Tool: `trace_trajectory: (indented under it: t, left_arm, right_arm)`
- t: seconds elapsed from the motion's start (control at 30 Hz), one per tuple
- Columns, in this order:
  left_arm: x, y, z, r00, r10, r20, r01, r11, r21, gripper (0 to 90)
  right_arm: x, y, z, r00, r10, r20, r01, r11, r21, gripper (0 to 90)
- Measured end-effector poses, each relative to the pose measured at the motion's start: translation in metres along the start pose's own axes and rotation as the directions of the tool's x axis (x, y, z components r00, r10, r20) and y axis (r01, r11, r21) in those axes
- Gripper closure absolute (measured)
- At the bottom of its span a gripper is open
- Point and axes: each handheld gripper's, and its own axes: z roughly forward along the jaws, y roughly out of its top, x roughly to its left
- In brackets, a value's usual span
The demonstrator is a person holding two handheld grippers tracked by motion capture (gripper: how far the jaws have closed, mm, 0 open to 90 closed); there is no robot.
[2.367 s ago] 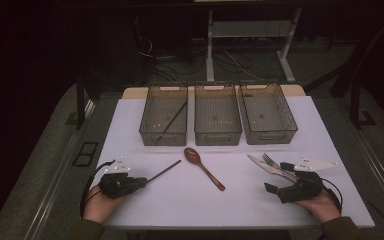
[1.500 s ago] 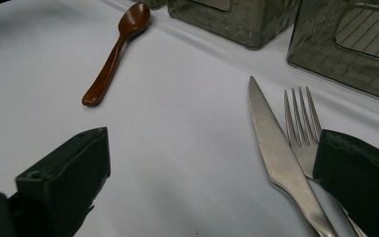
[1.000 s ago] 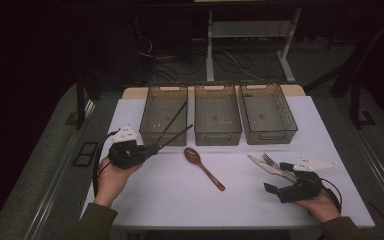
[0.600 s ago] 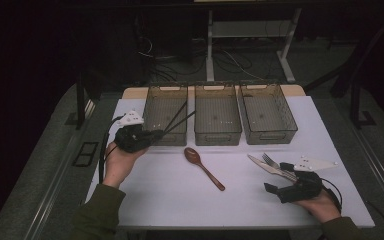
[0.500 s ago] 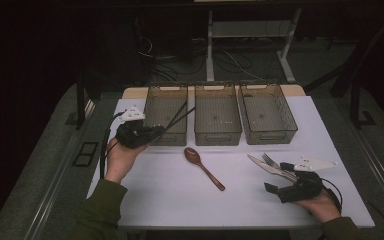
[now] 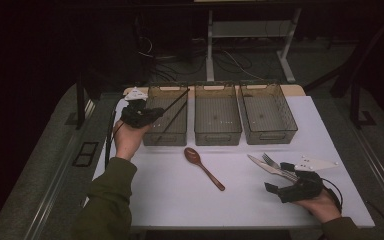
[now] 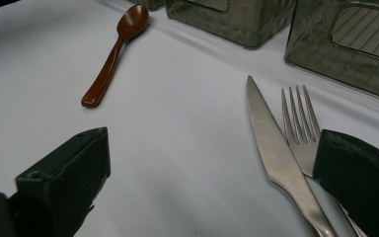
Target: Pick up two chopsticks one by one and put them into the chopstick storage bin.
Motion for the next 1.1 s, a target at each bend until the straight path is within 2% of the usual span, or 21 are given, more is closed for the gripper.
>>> trace_trajectory:
  t: [0.27, 0.53, 0.63, 0.77, 1.0, 1.1]
  left_arm:
    - [0.011, 0.008, 0.022, 0.9979, -0.037, -0.054, 0.038, 0.999, 0.023, 85.4]
    - [0.019, 0.014, 0.043, 0.9919, -0.081, -0.098, 0.087, 0.9944, 0.061, 85.4]
    - [0.021, 0.015, 0.047, 0.9909, -0.08, -0.109, 0.088, 0.9935, 0.072, 85.4]
    - [0.027, 0.012, 0.057, 0.987, -0.09, -0.133, 0.105, 0.9887, 0.108, 85.4]
    - [0.033, 0.006, 0.067, 0.9859, -0.101, -0.134, 0.122, 0.9796, 0.16, 85.2]
    - [0.035, 0.004, 0.069, 0.9875, -0.098, -0.123, 0.118, 0.9786, 0.169, 84.9]
  right_arm:
    - [0.0, 0.0, 0.0, 1.0, -0.001, -0.001, 0.001, 1.0, -0.003, 0.6]
    - [0.0, 0.0, -0.001, 1.0, -0.001, -0.002, 0.001, 1.0, -0.004, 0.6]
    - [-0.001, 0.0, -0.001, 1.0, -0.002, -0.002, 0.002, 1.0, -0.005, 0.6]
    - [0.0, 0.0, -0.002, 1.0, 0.001, -0.001, -0.001, 1.0, -0.006, 0.6]
    - [0.0, 0.0, -0.002, 1.0, 0.001, -0.001, -0.001, 1.0, -0.005, 0.6]
    - [0.0, 0.0, -0.002, 1.0, 0.0, -0.001, 0.0, 1.0, -0.005, 0.6]
